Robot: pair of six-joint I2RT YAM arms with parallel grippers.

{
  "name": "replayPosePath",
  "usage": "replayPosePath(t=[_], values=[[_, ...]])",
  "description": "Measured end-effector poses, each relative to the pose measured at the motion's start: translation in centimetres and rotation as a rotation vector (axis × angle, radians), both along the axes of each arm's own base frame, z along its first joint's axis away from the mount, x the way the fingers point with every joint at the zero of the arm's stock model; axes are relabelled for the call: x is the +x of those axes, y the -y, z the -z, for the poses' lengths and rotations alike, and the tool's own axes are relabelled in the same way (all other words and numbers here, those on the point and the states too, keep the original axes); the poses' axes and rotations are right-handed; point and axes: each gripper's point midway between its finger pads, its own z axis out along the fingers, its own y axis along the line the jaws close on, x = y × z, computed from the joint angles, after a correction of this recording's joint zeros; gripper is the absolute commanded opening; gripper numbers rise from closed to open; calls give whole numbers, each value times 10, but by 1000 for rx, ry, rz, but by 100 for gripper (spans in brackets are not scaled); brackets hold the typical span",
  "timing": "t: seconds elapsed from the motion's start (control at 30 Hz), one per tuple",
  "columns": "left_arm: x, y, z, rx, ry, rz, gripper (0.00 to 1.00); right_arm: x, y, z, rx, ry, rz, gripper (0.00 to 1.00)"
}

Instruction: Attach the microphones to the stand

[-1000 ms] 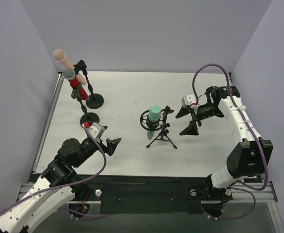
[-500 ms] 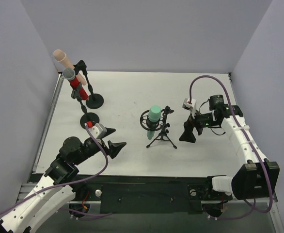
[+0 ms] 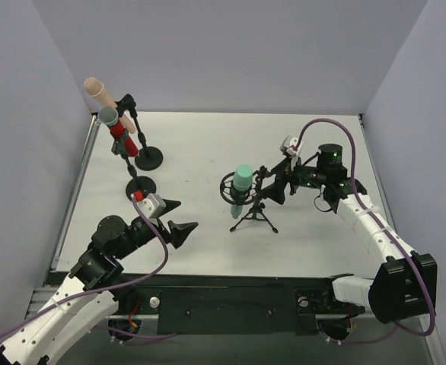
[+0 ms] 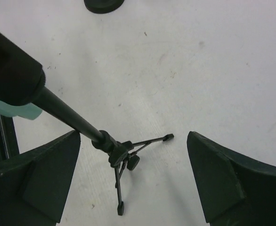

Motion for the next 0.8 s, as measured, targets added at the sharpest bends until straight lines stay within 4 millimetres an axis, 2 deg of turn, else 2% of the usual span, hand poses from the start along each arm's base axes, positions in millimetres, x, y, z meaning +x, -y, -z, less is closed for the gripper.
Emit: replayPosePath(t=[0.07, 0.1, 0.27, 0.3, 0.33, 0.37, 0.4, 0.47, 0.5, 0.53, 0.57, 0.63, 0.7, 0.8], values=[[0, -1, -1, 0, 4, -6, 92, 8, -7, -11, 52, 25, 12, 87], [0, -2, -1, -2, 7, -8, 92, 8, -12, -13, 79, 33, 11, 82], [1, -3, -1, 5, 15, -12, 92, 3, -27, -8, 190, -10, 21, 76], [1, -3, -1, 7, 15, -13, 92, 3, -29, -9, 206, -20, 21, 71], [1, -3, -1, 9, 16, -13, 92, 3, -31, -11, 221, -23, 19, 65], [2, -3, 0, 11, 15, -15, 92, 4, -33, -13, 231, -20, 14, 52], [2, -3, 0, 12, 14, -17, 92, 3, -34, -16, 240, -17, 10, 47], [3, -4, 0, 13, 14, -21, 92, 2, -37, -20, 254, -9, -5, 27], [3, -4, 1, 14, 14, -23, 92, 1, -39, -21, 257, -8, -11, 21], [3, -4, 1, 15, 14, -26, 92, -1, -41, -22, 261, -8, -21, 5], [4, -5, 1, 16, 15, -28, 92, -2, -43, -23, 262, -6, -31, 0], [5, -6, 1, 21, 18, -39, 92, 2, -47, -27, 247, 70, -46, 0], [7, -11, 2, 31, 22, -64, 92, 5, -51, -33, 257, 61, -38, 0], [9, -21, 4, 46, 28, -113, 92, 7, -67, -35, 243, 44, -73, 0]])
